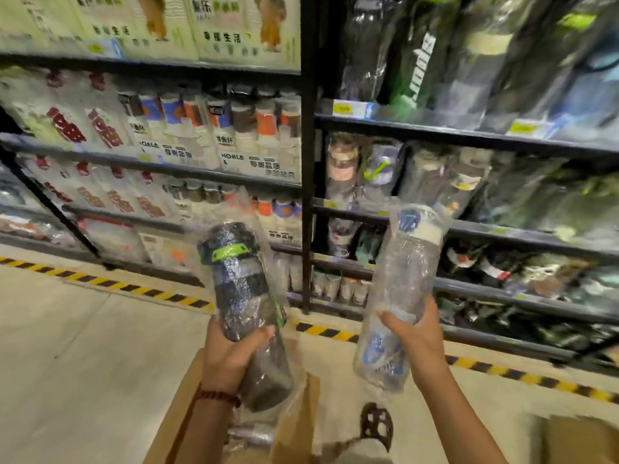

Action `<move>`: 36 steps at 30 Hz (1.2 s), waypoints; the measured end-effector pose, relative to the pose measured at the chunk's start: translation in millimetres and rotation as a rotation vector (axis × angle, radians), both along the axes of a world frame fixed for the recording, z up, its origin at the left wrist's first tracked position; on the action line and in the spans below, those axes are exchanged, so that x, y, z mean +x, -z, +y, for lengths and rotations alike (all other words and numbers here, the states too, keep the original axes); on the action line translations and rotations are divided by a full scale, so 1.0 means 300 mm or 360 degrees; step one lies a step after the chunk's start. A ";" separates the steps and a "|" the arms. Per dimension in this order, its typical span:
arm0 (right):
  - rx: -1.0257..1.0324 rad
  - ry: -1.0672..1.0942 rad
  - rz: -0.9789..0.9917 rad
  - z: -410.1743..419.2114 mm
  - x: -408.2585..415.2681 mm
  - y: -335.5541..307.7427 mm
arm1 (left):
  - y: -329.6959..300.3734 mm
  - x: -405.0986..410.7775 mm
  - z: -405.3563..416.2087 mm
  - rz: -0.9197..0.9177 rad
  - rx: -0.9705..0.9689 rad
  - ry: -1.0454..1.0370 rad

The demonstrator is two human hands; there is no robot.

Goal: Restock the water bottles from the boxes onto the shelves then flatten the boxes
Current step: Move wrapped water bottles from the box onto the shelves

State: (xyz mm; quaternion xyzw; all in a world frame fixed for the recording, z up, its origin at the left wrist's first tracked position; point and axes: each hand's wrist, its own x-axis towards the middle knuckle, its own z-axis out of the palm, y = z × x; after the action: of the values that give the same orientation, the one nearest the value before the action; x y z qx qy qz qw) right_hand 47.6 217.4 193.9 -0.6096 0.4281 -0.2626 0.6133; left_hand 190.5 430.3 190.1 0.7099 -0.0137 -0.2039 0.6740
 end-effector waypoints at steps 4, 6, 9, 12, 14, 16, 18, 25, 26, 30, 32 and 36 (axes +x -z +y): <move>-0.0007 0.0204 -0.0053 -0.056 -0.143 -0.004 | -0.042 -0.058 -0.114 -0.0001 -0.0021 0.0199; 0.0005 0.0294 -0.0058 -0.096 -0.211 -0.005 | -0.056 -0.097 -0.172 -0.0018 -0.0036 0.0278; 0.0019 0.0404 -0.0056 -0.159 -0.319 -0.008 | -0.075 -0.168 -0.284 -0.0039 -0.0065 0.0410; 0.0022 0.0513 -0.0053 -0.240 -0.458 -0.018 | -0.089 -0.264 -0.440 -0.0063 -0.0098 0.0557; 0.0001 0.0601 -0.0042 -0.313 -0.574 -0.026 | -0.098 -0.352 -0.564 -0.0071 -0.0118 0.0641; -0.0011 0.0702 -0.0060 -0.396 -0.694 -0.031 | -0.102 -0.457 -0.692 -0.0066 -0.0167 0.0720; -0.0005 0.0793 -0.0092 -0.486 -0.811 -0.039 | -0.107 -0.580 -0.814 -0.0051 -0.0183 0.0785; 0.0009 0.0958 -0.0157 -0.780 -1.180 -0.064 | -0.107 -0.968 -1.188 -0.0139 -0.0143 0.1038; 0.0013 0.0969 -0.0165 -0.814 -1.220 -0.066 | -0.111 -1.011 -1.234 -0.0155 -0.0132 0.1065; 0.0067 0.1048 -0.0252 -0.906 -1.349 -0.038 | -0.125 -1.157 -1.380 -0.0188 -0.0132 0.1136; 0.0084 0.1068 -0.0266 -0.939 -1.396 -0.019 | -0.135 -1.215 -1.434 -0.0211 -0.0130 0.1169; 0.0143 0.1084 -0.0301 -0.992 -1.446 0.018 | -0.134 -1.270 -1.535 -0.0235 -0.0088 0.1217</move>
State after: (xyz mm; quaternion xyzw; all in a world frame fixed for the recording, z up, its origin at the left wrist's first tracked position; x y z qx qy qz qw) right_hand -386.1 -80.1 188.3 -0.3771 0.5593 -0.4883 0.5537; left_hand -190.6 -30.3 230.2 0.6478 -0.3311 -0.3883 0.5656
